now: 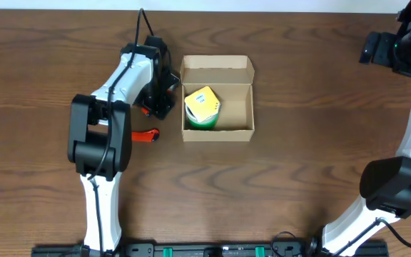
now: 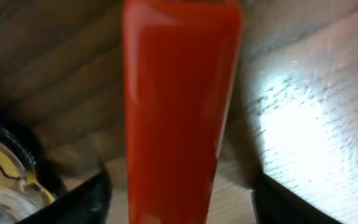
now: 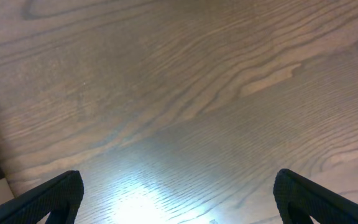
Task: Pack container
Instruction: 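Grasp the red stapler with the left gripper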
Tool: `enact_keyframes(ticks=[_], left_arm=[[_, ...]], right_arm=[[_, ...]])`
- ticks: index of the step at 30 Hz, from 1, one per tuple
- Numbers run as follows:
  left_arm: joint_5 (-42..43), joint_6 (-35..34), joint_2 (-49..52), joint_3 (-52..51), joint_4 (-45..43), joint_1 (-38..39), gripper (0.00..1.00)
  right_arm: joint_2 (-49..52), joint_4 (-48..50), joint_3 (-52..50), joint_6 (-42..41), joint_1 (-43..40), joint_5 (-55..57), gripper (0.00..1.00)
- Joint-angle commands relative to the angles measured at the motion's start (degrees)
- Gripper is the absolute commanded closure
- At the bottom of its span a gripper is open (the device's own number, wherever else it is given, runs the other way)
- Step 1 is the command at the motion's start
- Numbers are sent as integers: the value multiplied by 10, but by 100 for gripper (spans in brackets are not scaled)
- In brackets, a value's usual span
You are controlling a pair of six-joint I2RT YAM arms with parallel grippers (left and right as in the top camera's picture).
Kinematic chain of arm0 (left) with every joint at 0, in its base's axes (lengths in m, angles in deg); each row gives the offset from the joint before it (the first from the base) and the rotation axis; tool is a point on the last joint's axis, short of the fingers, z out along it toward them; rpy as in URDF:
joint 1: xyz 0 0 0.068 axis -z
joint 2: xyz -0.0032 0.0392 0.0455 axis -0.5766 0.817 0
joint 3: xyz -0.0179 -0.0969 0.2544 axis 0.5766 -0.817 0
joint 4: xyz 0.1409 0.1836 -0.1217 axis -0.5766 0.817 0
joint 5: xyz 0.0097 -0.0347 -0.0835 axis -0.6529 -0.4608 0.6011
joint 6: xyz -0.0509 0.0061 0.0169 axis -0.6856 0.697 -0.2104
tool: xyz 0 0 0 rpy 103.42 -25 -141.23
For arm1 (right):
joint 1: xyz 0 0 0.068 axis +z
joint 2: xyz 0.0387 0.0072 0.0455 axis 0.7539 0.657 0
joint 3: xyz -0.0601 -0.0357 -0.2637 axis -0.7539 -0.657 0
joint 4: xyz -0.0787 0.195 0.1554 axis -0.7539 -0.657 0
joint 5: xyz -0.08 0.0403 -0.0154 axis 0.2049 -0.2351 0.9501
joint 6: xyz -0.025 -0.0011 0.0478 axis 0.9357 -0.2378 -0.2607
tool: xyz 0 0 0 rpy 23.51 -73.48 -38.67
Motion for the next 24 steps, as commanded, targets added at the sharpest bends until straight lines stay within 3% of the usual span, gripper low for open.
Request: enact_keyframes(ticks=[1, 3, 8, 16, 24], left_arm=[[-2, -17, 12, 7, 0, 0, 38], [-2, -22, 12, 7, -1, 0, 47], [-3, -46, 12, 7, -1, 0, 94], [-10, -97, 10, 22, 13, 0, 94], [-28, -143, 10, 139, 97, -1, 94]], right_arm=[[6, 3, 0, -8, -5, 2, 1], [6, 3, 0, -8, -5, 1, 1], [6, 2, 0, -12, -5, 2, 1], [6, 3, 0, -14, -5, -10, 1], [6, 3, 0, -14, -5, -14, 1]])
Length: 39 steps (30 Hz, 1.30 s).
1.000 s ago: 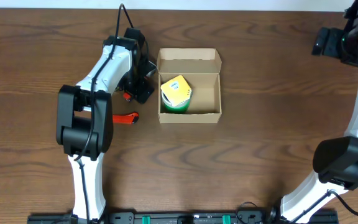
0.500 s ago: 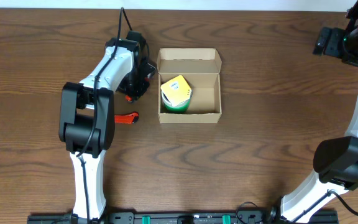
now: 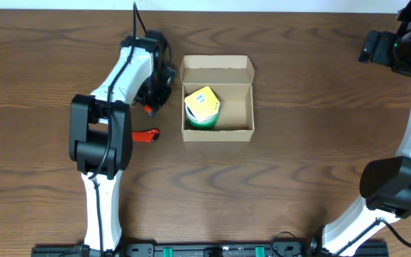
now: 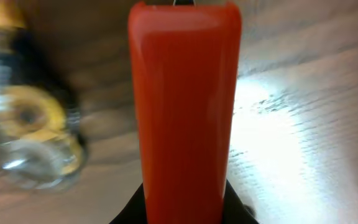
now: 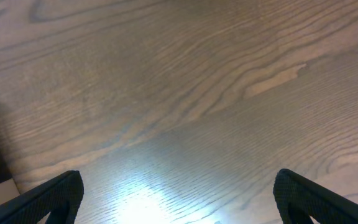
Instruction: Pack container
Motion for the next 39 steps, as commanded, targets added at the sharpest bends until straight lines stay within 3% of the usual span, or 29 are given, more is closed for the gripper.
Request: enact_keyframes(ticks=[1, 10, 20, 24, 39], left_arm=[[-22, -39, 0, 76, 31, -1, 94], [-29, -82, 0, 224, 141, -2, 94], [4, -178, -1, 370, 306, 12, 94], [97, -218, -25, 384, 306, 36, 95], [105, -379, -49, 385, 306, 199, 94]], right_arm=[[6, 0, 0, -7, -5, -4, 1], [6, 1, 0, -8, -5, -25, 1], [6, 1, 0, -8, -5, -29, 1], [6, 0, 0, -11, -5, -30, 1], [6, -1, 0, -11, -5, -30, 1]])
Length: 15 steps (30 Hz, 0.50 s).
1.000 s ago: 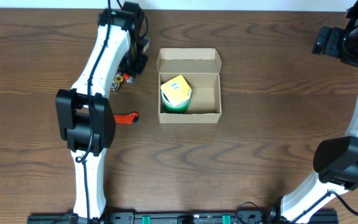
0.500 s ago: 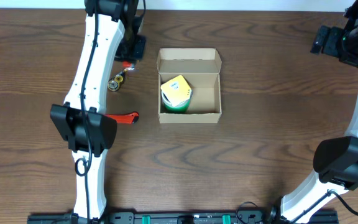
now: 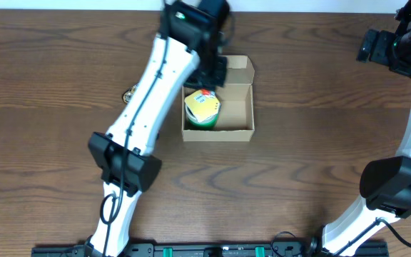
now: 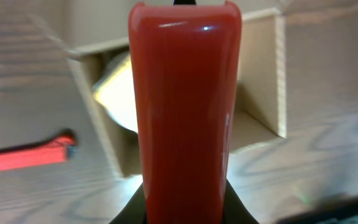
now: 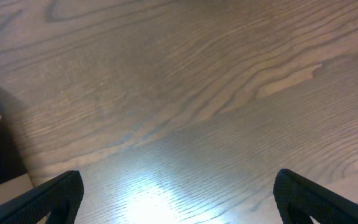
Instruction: Pack container
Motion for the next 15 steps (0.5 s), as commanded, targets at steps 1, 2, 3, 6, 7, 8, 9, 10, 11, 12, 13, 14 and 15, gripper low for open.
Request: enact_keyframes(ticks=[1, 2, 3, 6, 7, 8, 9, 10, 11, 12, 13, 14, 15], left_arm=[[4, -63, -21, 14, 45, 17, 95], [4, -73, -21, 13, 45, 22, 94], [4, -83, -21, 11, 45, 26, 94], [-2, -103, -21, 7, 45, 34, 94], [-7, -110, -20, 4, 45, 35, 94], [-9, -114, -20, 3, 45, 35, 94], [-12, -120, -19, 0, 45, 35, 94], [-14, -123, -18, -3, 45, 35, 94], [-15, -125, -16, -6, 45, 35, 94], [-17, -132, -15, -11, 44, 36, 94], [-18, -137, -13, -18, 42, 37, 94], [-18, -139, -12, -27, 35, 39, 94], [-20, -141, -11, -35, 29, 42, 94]], right_arm=[[5, -2, 0, -9, -5, -4, 1], [5, -2, 0, -9, -5, -4, 1], [5, -2, 0, -9, -5, -4, 1], [5, -2, 0, -9, -5, -4, 1], [5, -2, 0, -9, -5, -4, 1], [5, -2, 0, -9, -5, -4, 1], [5, -2, 0, -9, -5, -4, 1], [5, -2, 0, -9, -5, -4, 1], [5, -2, 0, -9, -5, -5, 1], [5, -2, 0, -9, -5, -7, 1], [5, -2, 0, -9, -5, -9, 1], [5, -2, 0, -9, -5, -9, 1], [5, -2, 0, -9, -5, -9, 1]])
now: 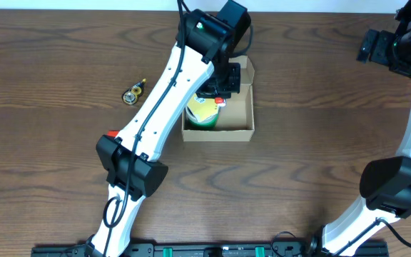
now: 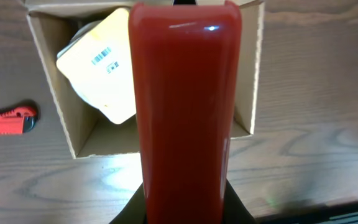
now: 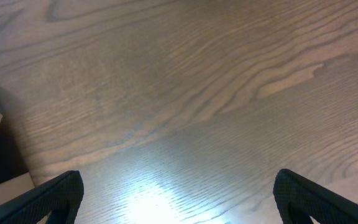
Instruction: Pack container
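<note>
A smooth red bar (image 2: 184,106) fills the middle of the left wrist view, and my left gripper (image 2: 182,214) is shut on it. In the overhead view that gripper (image 1: 220,91) hangs over the open cardboard box (image 1: 246,107), with the bar's red tip just showing. Beneath it the box (image 2: 252,74) holds a green tub with a yellow lid (image 2: 101,68) in its left half. The box's right half shows bare floor. My right gripper (image 3: 179,205) is open over bare wood, far off at the table's back right.
A red utility knife (image 2: 5,121) lies on the table left of the box. A small gold and black item (image 1: 130,94) sits farther left. My left arm (image 1: 163,107) slants across the table's left middle. The right arm stands along the right edge.
My left gripper, still shut on the red bar, has shifted a little to the right, from the box's back left part to over its middle. The right arm stays where it was.
My left gripper stood open around the red bar on the table left of the box. It was then shut on the bar there. Later it held the bar raised over the box's back left, and now over its middle. The gold item is uncovered.
</note>
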Tool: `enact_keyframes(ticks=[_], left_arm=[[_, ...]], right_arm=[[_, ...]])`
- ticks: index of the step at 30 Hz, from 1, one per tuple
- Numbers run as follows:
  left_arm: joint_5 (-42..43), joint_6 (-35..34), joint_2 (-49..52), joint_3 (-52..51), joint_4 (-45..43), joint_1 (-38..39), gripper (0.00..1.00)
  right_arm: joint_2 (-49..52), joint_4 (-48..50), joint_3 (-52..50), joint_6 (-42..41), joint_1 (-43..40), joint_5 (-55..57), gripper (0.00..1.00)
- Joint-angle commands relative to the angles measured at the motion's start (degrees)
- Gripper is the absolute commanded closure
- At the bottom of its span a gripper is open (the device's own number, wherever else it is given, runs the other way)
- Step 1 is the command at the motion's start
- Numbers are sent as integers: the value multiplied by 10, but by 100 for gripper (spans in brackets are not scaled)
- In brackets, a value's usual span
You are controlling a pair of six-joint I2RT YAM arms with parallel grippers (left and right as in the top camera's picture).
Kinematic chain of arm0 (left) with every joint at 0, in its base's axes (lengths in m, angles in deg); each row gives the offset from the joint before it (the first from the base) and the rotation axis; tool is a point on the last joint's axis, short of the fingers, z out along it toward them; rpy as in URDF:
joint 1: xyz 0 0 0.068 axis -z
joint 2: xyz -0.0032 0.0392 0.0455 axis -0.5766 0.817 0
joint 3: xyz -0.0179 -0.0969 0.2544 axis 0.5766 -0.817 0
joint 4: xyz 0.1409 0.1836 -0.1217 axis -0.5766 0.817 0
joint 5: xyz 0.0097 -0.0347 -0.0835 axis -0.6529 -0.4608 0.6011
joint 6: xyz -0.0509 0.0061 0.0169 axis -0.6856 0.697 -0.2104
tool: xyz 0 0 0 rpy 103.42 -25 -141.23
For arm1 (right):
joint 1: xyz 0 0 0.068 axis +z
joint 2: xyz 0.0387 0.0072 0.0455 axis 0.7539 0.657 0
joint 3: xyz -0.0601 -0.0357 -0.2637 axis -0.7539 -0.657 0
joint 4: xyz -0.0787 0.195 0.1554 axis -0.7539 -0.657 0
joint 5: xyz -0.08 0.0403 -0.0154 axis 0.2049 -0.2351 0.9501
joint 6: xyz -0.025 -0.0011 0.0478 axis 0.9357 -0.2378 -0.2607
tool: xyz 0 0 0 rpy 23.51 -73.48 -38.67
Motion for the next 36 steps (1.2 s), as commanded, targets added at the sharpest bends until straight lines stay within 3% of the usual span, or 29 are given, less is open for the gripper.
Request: enact_keyframes(ticks=[1, 14, 36], left_arm=[[-18, -31, -9, -30, 23, 10, 94], [-31, -50, 5, -110, -54, 42, 94], [11, -43, 86, -113, -117, 57, 94]], right_arm=[[5, -1, 0, -9, -5, -7, 1], [5, -1, 0, -9, -5, -13, 1], [5, -1, 0, -9, -3, -24, 2]])
